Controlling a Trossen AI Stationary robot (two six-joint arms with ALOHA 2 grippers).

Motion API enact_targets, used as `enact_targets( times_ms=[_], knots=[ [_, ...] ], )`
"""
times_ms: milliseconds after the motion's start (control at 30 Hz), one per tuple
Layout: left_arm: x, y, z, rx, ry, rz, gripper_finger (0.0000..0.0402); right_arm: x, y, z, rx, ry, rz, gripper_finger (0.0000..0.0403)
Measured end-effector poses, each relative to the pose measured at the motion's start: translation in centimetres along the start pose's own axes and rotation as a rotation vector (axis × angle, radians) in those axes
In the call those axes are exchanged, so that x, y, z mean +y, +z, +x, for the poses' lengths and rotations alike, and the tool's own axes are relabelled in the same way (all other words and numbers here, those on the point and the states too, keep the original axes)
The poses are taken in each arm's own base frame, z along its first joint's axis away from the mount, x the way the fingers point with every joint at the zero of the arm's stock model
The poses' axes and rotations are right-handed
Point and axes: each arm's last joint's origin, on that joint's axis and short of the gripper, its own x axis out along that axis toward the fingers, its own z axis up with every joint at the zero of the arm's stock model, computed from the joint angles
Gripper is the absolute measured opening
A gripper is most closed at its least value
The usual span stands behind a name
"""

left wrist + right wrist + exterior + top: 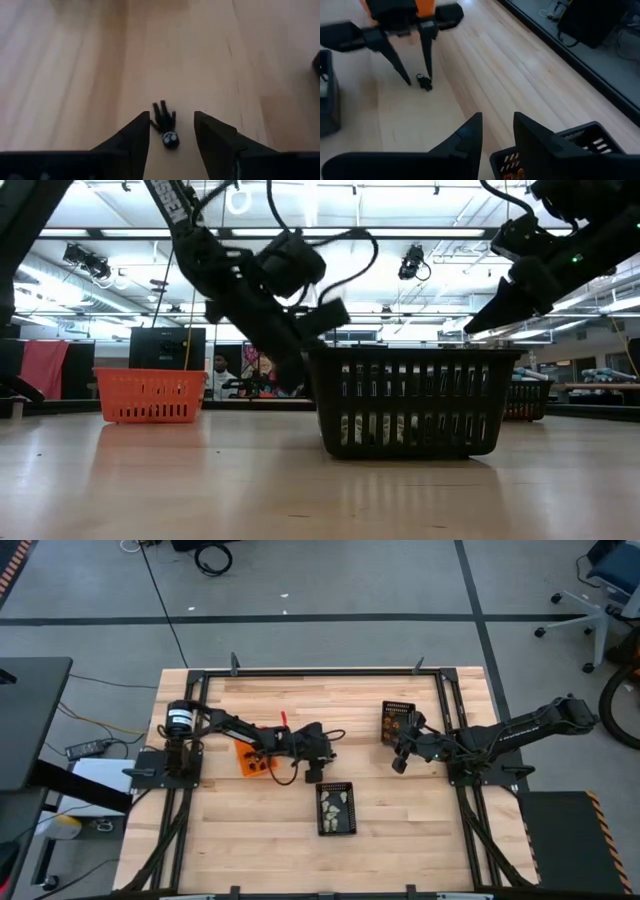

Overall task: Sort Halloween decoration
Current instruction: Put the black skeleton toy into the orange bin

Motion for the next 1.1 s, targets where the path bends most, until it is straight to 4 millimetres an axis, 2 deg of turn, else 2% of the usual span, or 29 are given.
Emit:
enact_targets(
  times_ms=[233,533,733,900,1100],
  knots=[
    [-0.1,-0.7,0.7,0.023,-0.005,-0.001,0.0149,0.1,0.0,0.0,0.002,0.018,0.002,0.0115],
    [-0.2,-0.7,0.6,0.027,-0.013,0.001,0.0034,0.1,0.0,0.0,0.0,0.019,0.005,0.0115],
    [-0.2,-0.6,0.4,0.04,-0.011,-0.003,0.0031,0.1,0.0,0.0,0.005,0.039,0.006,0.0115],
    [0.0,0.0,-1.9,0.125,-0.017,0.006,0.0031,0.1,0.0,0.0,0.008,0.045,0.01,0.0115],
    [-0.4,2.1,-7.3,0.179,-0.031,-0.001,0.0033,0.1,0.0,0.0,0.009,0.045,0.005,0.0115]
  ],
)
